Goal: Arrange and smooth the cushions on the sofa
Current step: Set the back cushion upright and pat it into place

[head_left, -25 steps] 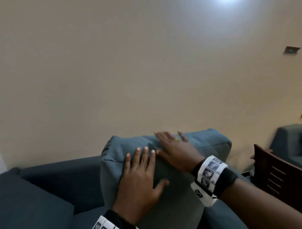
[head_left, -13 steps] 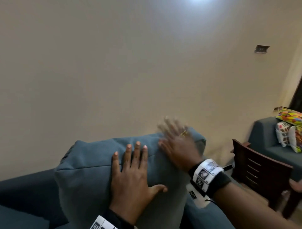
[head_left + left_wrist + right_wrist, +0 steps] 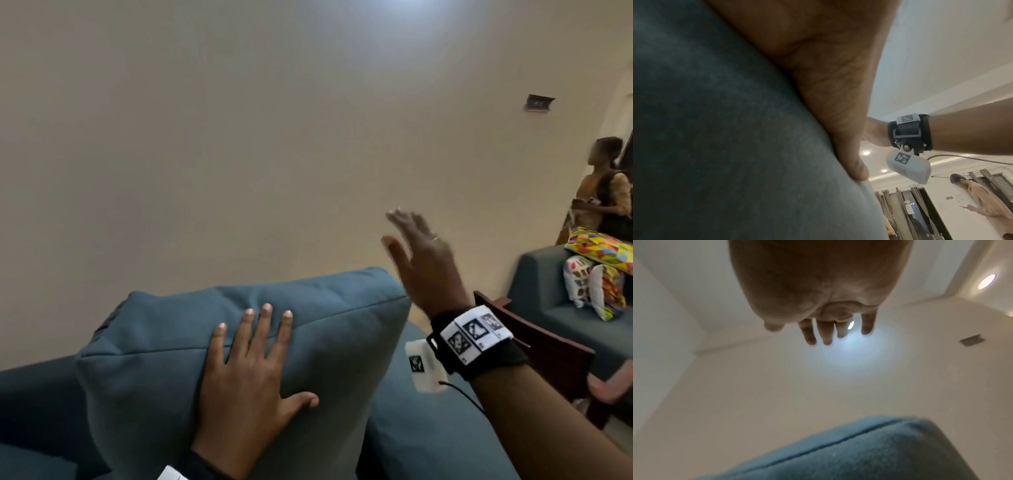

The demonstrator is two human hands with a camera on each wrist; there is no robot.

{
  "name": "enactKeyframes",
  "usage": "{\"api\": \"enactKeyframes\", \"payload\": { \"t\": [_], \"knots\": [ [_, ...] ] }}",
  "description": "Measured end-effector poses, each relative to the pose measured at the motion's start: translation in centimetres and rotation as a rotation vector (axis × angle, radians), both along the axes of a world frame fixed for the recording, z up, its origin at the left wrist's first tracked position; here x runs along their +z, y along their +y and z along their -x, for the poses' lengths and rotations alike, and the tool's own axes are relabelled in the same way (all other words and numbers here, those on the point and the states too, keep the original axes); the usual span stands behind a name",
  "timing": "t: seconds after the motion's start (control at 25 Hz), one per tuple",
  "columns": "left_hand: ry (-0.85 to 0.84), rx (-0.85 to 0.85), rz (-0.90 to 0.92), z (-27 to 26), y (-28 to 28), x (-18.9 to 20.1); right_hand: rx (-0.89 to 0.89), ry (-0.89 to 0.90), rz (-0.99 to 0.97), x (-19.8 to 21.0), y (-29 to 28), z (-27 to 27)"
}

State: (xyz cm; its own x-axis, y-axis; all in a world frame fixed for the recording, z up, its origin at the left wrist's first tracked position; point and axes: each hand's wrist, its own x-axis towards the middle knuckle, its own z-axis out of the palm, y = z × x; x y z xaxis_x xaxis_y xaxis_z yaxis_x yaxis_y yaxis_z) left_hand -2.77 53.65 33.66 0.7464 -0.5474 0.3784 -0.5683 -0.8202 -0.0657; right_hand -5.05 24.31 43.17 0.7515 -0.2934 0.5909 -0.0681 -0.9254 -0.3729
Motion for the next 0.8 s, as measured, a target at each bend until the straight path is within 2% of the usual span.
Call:
{"api": "enactKeyframes", "payload": {
  "t": [0.04,0.12,0.16,0.2,0.24,0.28,0.32,0.36,0.4,0.44,0.48,0.52,0.6,0.64,0.68,0.72,0.76,0.8],
  "knots": [
    [-0.002,0.01,-0.008,0.0,0.2,0.2,-0.037,-0.029,0.055,-0.1,0.1,-0.5],
    [0.006,0.012,-0.019,0.2,0.5,0.1,0.109,0.336,0.337,-3.7,0.9,-1.8],
    [0.013,0.008,-0.023,0.3,0.6,-0.1,0.182,0.537,0.324,-3.7,1.4,-1.5],
    [0.018,0.003,-0.026,0.3,0.6,-0.2,0.182,0.555,0.188,-2.5,1.1,-1.6],
    [0.02,0.007,-0.018,0.3,0.6,-0.3,0.133,0.363,0.063,-0.7,0.2,-1.8],
    [0.011,0.012,-0.006,0.2,0.6,-0.3,0.091,0.053,0.033,0.5,-0.7,-1.9],
    [0.008,0.012,0.008,-0.1,0.7,-0.1,0.032,-0.057,0.012,1.5,-0.3,-1.7],
    [0.006,0.002,0.027,-0.2,0.8,0.0,0.013,-0.037,0.089,1.3,0.5,-1.8],
    [0.004,-0.015,0.036,-0.1,0.8,0.1,0.066,0.107,0.284,-0.5,1.8,-2.2],
    [0.003,-0.035,0.022,0.2,0.8,-0.1,0.182,0.323,0.43,-2.8,2.4,-3.0],
    [0.007,-0.059,-0.003,0.5,0.9,-0.5,0.254,0.514,0.432,-2.6,3.4,-2.5],
    [0.018,-0.077,-0.005,0.5,1.1,-0.7,0.253,0.459,0.338,-1.6,3.4,-2.6],
    [0.022,-0.075,0.029,0.3,1.4,-0.7,0.221,0.009,0.054,1.8,3.2,-2.6],
    [0.021,-0.077,0.03,0.2,1.6,-0.5,0.177,-0.053,0.045,2.3,4.0,-2.0],
    [0.008,-0.089,0.029,0.3,2.0,-0.3,0.214,0.03,0.148,1.7,5.5,-1.9],
    [-0.025,-0.105,0.014,0.2,2.8,-0.1,0.277,0.14,0.381,-0.8,6.3,-2.6],
    [-0.067,-0.111,-0.005,0.1,3.8,0.0,0.333,0.389,0.473,-2.8,6.4,-2.9],
    [-0.097,-0.079,-0.007,-0.1,5.5,0.1,0.287,0.518,0.47,-2.7,6.6,-2.8]
  ]
}}
